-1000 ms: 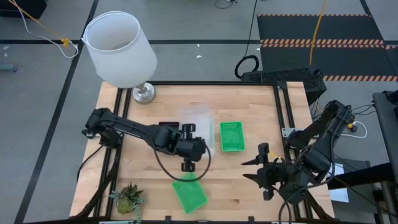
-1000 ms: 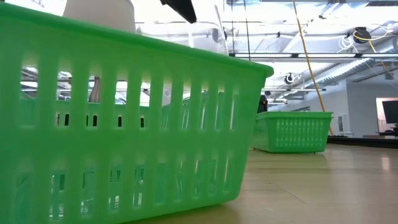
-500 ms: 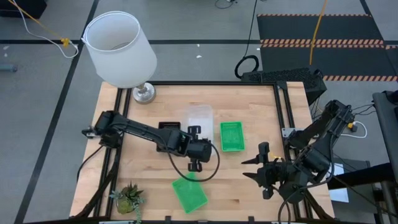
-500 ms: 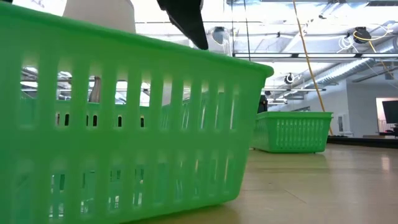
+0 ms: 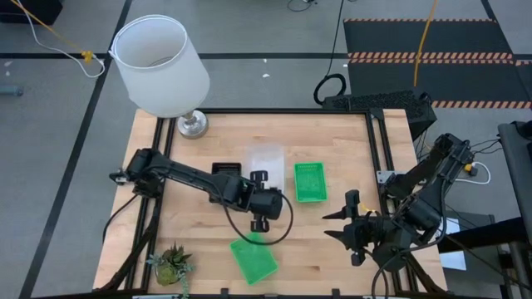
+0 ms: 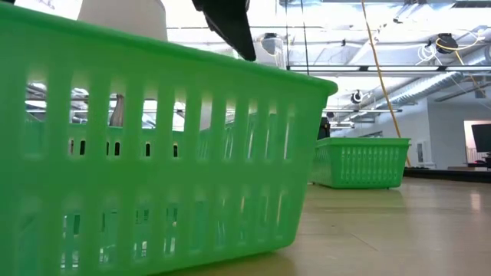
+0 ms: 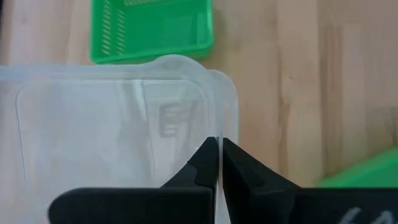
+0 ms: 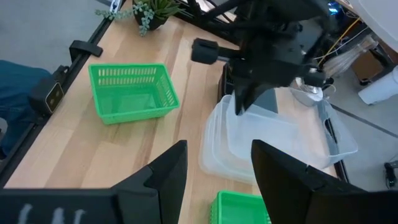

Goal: Stack baskets by color
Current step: Stack the bottom transparent bin on the transparent bins

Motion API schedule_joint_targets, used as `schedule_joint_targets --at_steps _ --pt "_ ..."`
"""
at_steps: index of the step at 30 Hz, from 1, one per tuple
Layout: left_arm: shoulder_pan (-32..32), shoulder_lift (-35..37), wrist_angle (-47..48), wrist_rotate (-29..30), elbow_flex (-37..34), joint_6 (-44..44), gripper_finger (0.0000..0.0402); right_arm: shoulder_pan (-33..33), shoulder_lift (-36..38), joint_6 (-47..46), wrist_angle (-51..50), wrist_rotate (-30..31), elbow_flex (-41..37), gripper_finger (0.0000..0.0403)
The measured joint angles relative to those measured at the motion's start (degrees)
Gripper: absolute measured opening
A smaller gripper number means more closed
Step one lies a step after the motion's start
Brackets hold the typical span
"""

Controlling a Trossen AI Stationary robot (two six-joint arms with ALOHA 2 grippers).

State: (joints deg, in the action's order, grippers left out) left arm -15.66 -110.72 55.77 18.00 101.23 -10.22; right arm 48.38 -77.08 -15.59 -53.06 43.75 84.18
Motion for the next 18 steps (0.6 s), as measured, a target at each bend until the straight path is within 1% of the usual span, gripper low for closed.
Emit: schedule_joint_targets --at_steps 8,14,18 --pt "-0.6 0.3 0.7 -2.4 0.0 -0.6 0.0012 0.0 0.0 0.0 0.0 0.0 0.0 0.0171" --pt "0.5 0.2 0.7 -2.6 0.0 -0.2 0.0013 0.0 0.0 0.0 0.0 0.0 0.0 0.0171" --pt "1.3 0.2 0.6 -2.5 0.0 -0.1 0.0037 0.0 0.0 0.0 0.0 0.0 0.0 0.0171"
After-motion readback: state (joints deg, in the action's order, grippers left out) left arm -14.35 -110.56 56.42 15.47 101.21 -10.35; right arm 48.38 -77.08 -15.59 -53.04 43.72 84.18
